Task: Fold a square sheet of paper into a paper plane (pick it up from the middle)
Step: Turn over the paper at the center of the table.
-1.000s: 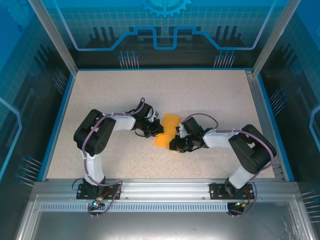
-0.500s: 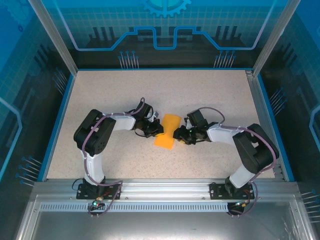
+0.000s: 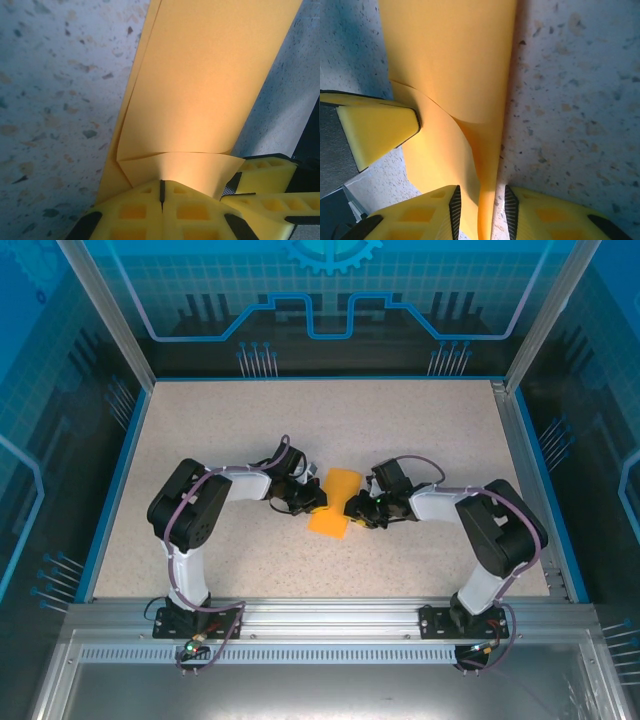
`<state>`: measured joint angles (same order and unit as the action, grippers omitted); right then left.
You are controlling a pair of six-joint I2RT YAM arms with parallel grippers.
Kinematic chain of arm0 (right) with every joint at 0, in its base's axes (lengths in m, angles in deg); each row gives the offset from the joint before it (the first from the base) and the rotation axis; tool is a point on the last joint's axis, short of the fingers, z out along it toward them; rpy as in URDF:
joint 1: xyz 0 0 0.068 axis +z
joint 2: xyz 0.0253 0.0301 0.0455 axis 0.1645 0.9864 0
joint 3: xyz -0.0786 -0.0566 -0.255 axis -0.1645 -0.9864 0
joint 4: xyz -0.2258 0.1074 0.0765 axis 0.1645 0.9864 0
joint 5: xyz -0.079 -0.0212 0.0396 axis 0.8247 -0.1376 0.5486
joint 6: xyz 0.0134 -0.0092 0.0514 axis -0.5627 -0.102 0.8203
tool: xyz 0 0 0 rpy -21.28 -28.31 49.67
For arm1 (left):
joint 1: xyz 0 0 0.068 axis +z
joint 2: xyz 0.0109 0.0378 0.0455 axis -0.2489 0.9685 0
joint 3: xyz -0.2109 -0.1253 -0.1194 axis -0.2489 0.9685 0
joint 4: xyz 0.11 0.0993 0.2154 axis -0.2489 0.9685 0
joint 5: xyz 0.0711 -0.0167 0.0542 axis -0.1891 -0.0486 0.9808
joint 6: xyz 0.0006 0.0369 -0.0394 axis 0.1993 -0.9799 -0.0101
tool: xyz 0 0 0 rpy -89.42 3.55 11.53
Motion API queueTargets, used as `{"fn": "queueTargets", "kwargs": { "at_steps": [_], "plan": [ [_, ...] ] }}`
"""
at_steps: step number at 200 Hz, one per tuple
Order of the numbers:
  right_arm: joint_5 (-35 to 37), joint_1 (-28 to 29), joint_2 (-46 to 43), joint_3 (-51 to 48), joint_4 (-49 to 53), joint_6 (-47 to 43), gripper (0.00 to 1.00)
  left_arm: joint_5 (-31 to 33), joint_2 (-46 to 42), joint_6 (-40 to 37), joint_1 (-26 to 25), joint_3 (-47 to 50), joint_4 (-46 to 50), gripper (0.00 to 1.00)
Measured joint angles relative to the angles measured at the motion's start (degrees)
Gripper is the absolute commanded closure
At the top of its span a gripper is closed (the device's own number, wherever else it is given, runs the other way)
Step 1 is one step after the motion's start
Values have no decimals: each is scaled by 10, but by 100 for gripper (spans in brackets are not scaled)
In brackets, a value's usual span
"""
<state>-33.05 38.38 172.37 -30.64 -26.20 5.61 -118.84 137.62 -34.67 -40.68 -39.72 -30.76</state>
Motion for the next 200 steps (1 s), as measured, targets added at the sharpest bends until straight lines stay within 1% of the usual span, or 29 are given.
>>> {"fn": "queueTargets", "kwargs": {
  "at_steps": [89, 123, 163, 200],
  "plan": [
    [-12, 0, 15, 6, -34, 15, 68, 1, -2, 0, 0, 0, 5, 98],
    [-13, 0, 15, 2, -61, 14, 72, 1, -5, 10, 0, 0, 6, 97],
    [-17, 0, 15, -5, -74, 7, 74, 0, -10, 26, 0, 0, 0, 95],
    [-31, 0, 24, -5, -95, -1, 82, 2, -26, 42, 0, 0, -11, 92]
  ]
}}
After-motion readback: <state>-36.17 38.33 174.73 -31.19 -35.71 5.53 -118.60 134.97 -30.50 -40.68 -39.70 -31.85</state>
